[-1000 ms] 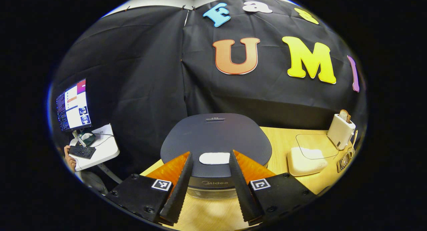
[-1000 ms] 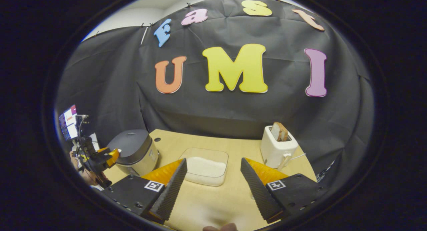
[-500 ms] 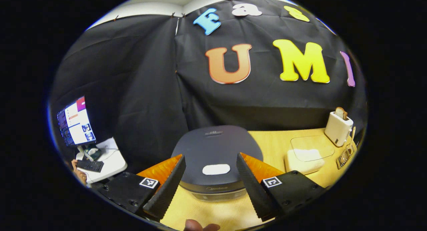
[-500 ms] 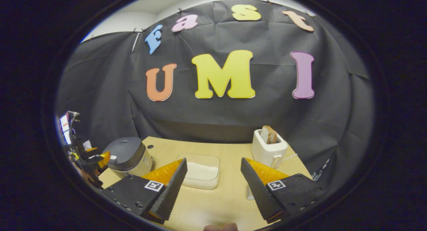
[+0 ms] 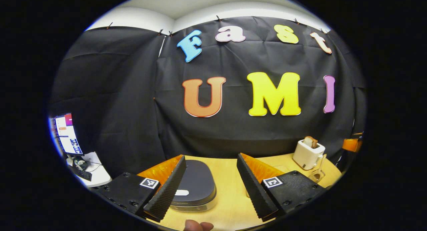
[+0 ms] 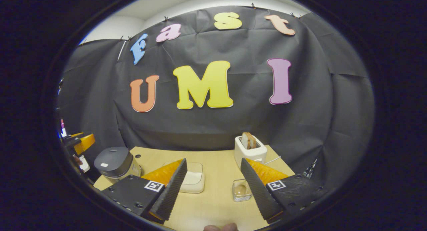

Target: Close the left gripper, press the button to open the rice cooker; take a wooden spoon from the chopstick holder with the right hand, scoop a spoonful of rice and pour it into the rice cooker, then put the wooden spoon back into the chopstick holder.

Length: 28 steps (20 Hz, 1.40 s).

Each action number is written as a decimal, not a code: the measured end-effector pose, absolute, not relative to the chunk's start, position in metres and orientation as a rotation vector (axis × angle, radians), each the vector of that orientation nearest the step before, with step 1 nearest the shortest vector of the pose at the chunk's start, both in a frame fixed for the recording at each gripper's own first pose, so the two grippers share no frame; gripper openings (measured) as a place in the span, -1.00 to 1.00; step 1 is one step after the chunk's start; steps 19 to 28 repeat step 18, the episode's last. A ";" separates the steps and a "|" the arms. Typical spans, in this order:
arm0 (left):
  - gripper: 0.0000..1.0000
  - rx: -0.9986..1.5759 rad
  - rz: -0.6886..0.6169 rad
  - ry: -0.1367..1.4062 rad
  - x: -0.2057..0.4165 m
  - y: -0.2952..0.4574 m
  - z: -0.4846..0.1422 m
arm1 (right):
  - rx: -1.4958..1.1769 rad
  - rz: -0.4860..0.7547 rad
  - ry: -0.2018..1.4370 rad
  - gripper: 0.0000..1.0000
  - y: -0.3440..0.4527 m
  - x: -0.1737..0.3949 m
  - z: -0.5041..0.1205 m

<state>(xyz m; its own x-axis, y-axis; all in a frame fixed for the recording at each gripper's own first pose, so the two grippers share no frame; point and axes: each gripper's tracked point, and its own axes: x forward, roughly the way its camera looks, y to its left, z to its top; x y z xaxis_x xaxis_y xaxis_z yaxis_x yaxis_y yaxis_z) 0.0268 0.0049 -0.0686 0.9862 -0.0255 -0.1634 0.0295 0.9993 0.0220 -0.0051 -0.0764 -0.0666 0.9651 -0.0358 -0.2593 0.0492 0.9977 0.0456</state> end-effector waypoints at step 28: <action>0.94 0.046 -0.253 0.041 -0.033 -0.092 -0.007 | 0.038 -0.004 0.151 0.92 -0.024 -0.038 -0.013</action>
